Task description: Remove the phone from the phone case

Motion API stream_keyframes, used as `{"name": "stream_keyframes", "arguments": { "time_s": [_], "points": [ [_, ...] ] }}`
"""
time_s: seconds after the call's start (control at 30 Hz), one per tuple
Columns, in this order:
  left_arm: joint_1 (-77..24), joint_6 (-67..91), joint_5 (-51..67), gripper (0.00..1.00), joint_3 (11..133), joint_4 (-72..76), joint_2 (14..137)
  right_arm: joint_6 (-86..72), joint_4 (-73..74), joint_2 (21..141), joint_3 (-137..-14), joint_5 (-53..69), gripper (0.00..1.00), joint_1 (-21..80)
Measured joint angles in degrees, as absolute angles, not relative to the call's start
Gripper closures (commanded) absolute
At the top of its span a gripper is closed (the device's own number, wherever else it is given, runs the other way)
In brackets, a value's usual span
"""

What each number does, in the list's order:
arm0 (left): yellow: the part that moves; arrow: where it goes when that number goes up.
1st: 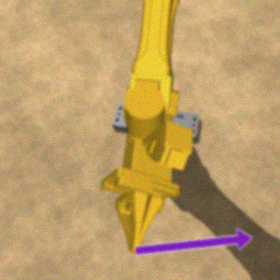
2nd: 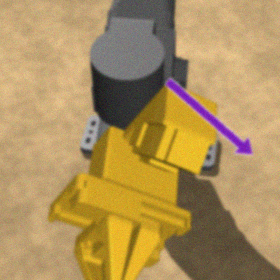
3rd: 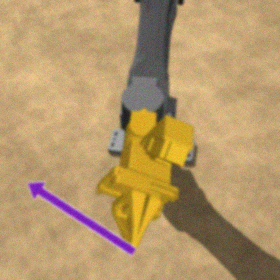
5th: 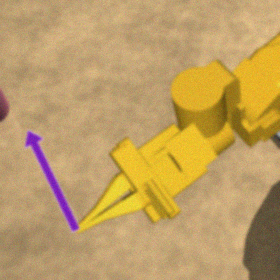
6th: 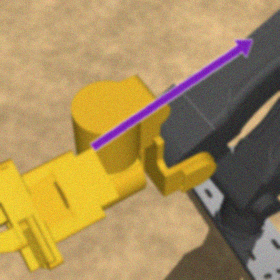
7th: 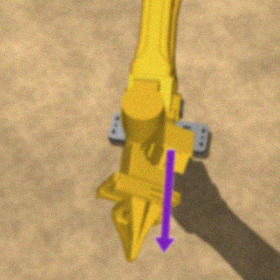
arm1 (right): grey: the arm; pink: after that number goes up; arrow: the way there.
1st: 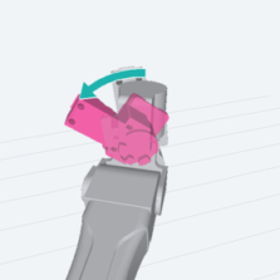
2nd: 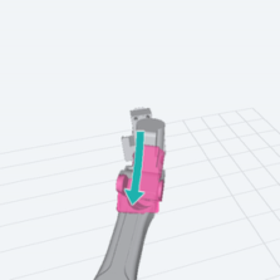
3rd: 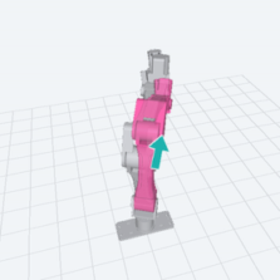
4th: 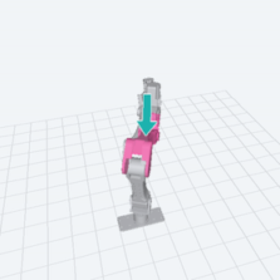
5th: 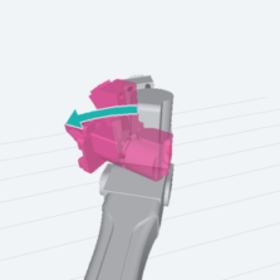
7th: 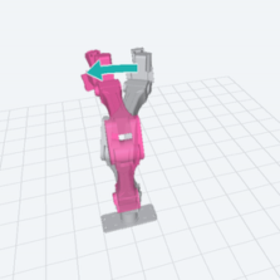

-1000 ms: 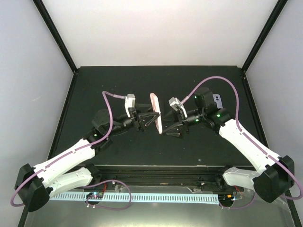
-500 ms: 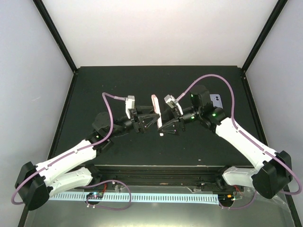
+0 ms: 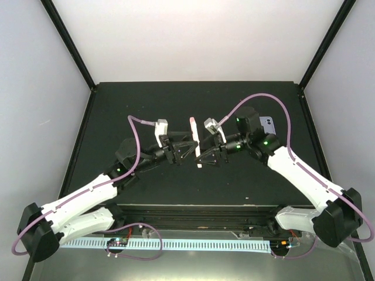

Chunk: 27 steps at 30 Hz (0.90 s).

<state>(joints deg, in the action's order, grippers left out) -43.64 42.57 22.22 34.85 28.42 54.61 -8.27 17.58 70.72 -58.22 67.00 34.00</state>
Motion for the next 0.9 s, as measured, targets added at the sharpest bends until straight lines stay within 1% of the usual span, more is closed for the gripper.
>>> {"name": "stream_keyframes", "arguments": {
  "time_s": [0.1,0.17,0.27,0.33,0.37,0.47,0.57,0.77,0.9],
  "points": [
    [-43.7,41.1,19.79,0.01,35.62,22.74,52.75,-4.05,21.96,68.55,-58.22,59.94,0.44,34.02],
    [-43.7,40.34,18.17,0.08,35.79,19.94,51.83,-0.6,24.91,66.52,-58.11,53.78,0.48,34.09],
    [-43.86,38.85,16.16,0.26,35.81,17.76,51.44,3.22,28.1,64.31,-58.04,45.91,0.49,34.11],
    [-44.31,37.52,14.33,0.32,36.4,15.49,51.7,4.97,29.74,63.48,-58.04,40.27,0.49,34.15],
    [-44.75,36.73,13.08,0.33,37.28,14.0,52.31,5.52,30.24,63.35,-58.04,38.06,0.49,34.17],
    [-46.3,34.52,10.76,0.33,41.89,9.74,55.94,6.28,31.18,63.35,-58.04,31.59,0.49,34.81],
    [-48.03,33.34,10.48,0.32,43.92,9.67,58.63,6.76,32.14,63.53,-58.04,26.28,0.49,35.77],
    [-50.76,32.71,10.24,0.31,43.92,9.82,61.36,7.03,32.8,64.1,-58.04,21.08,0.5,36.18],
    [-50.78,32.91,8.4,0.34,44.42,9.85,62.54,7.2,32.77,64.07,-58.04,19.79,0.5,36.64]
  ]
}}
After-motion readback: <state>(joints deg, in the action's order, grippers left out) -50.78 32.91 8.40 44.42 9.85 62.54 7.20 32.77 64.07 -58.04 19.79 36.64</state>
